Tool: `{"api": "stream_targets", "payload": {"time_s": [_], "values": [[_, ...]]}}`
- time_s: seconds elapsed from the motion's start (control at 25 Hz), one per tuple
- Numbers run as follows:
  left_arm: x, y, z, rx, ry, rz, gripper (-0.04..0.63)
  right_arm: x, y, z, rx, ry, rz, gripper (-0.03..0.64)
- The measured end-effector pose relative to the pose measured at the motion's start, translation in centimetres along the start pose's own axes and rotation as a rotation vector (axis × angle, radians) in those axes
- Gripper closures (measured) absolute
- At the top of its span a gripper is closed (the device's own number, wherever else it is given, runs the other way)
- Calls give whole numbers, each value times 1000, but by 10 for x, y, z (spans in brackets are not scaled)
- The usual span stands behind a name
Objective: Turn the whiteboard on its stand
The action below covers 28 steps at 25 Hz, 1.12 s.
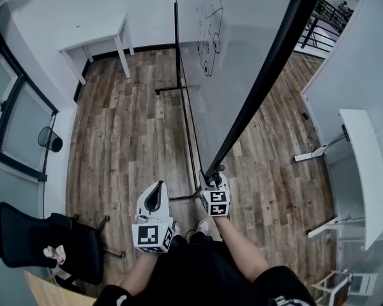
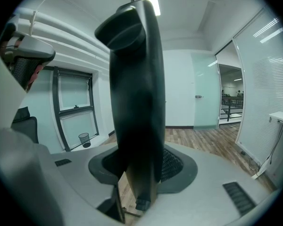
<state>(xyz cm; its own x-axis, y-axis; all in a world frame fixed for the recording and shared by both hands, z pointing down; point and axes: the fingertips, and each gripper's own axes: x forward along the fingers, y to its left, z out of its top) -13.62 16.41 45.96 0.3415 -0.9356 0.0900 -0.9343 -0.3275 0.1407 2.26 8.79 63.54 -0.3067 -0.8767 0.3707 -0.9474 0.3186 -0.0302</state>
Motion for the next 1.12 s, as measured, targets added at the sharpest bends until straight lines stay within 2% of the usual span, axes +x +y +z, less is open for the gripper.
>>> {"api": "stream_targets", "payload": {"time_s": [1.12], "values": [[6,-1,-7,0,8,-15,580,-42,16,-21,10,10,17,448]]}}
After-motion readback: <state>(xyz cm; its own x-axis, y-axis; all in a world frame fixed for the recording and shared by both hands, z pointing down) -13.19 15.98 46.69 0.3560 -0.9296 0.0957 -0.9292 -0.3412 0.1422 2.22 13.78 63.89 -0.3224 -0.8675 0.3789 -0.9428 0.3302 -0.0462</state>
